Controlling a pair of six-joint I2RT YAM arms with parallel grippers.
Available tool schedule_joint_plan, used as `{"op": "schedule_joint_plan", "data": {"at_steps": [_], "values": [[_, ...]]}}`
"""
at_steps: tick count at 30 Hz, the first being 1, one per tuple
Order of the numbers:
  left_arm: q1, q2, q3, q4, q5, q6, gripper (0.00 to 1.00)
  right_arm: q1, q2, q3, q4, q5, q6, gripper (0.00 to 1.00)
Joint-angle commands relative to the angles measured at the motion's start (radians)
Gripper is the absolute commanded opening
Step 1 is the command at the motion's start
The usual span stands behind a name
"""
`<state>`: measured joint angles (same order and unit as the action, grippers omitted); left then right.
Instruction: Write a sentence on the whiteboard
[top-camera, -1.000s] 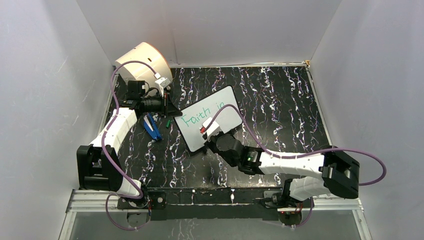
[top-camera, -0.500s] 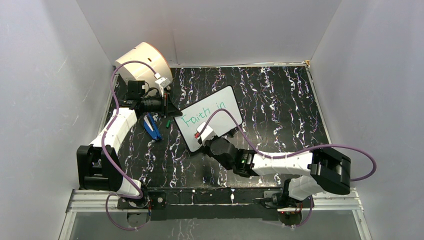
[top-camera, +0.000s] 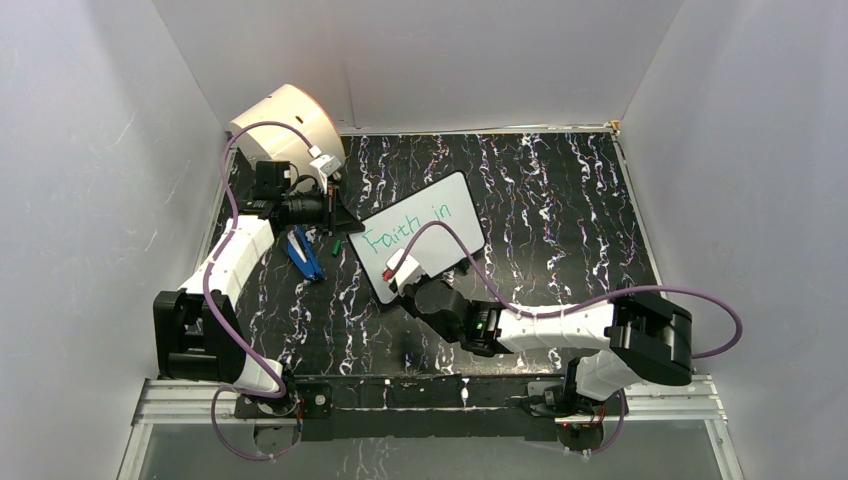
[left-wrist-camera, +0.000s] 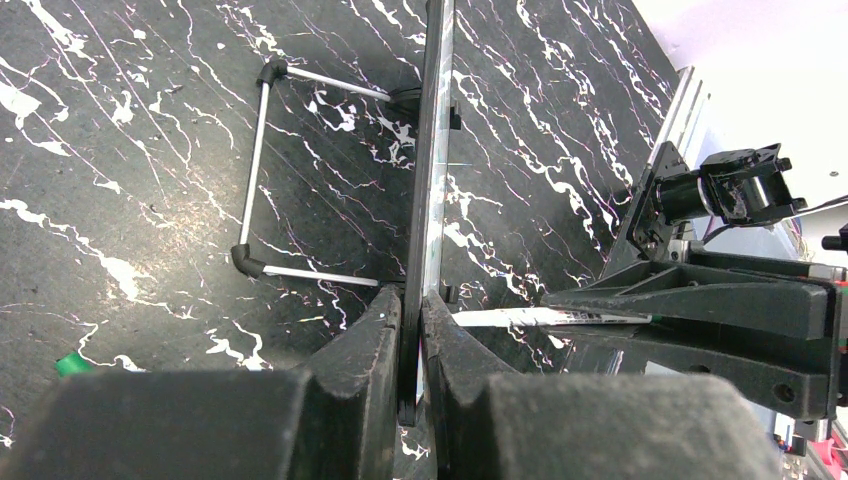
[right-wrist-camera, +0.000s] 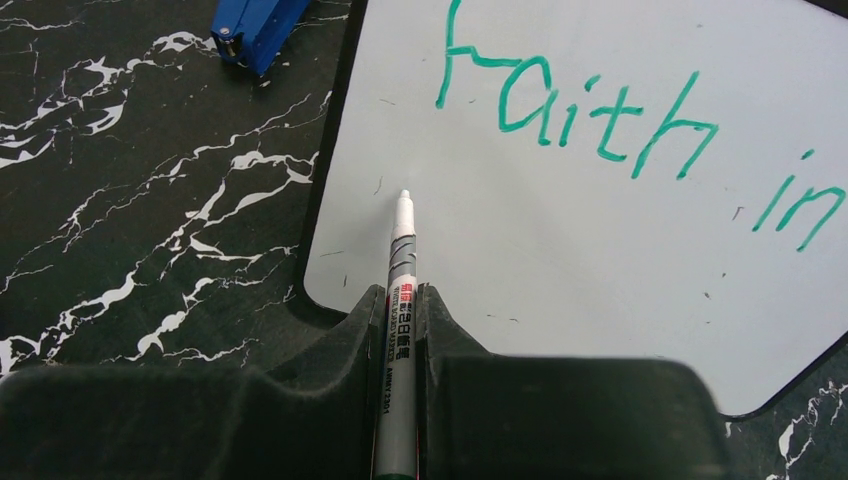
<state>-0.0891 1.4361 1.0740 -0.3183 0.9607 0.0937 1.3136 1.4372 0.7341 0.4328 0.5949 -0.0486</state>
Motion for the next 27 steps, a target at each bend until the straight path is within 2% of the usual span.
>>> {"op": "schedule_joint_plan", "data": {"at_steps": [1,15,27], "values": [[-0.012,0.004,0.005,-0.054,-0.042,0.014,0.00,0.010,0.023,0.056,0.074,0.009,0.007,0.00],[-0.012,0.002,0.006,-0.056,-0.038,0.014,0.00,0.014,0.072,0.076,0.082,0.038,0.000,0.00],[-0.012,0.006,0.010,-0.056,-0.038,0.012,0.00,0.016,0.072,0.069,-0.036,0.082,0.066,0.00]]}}
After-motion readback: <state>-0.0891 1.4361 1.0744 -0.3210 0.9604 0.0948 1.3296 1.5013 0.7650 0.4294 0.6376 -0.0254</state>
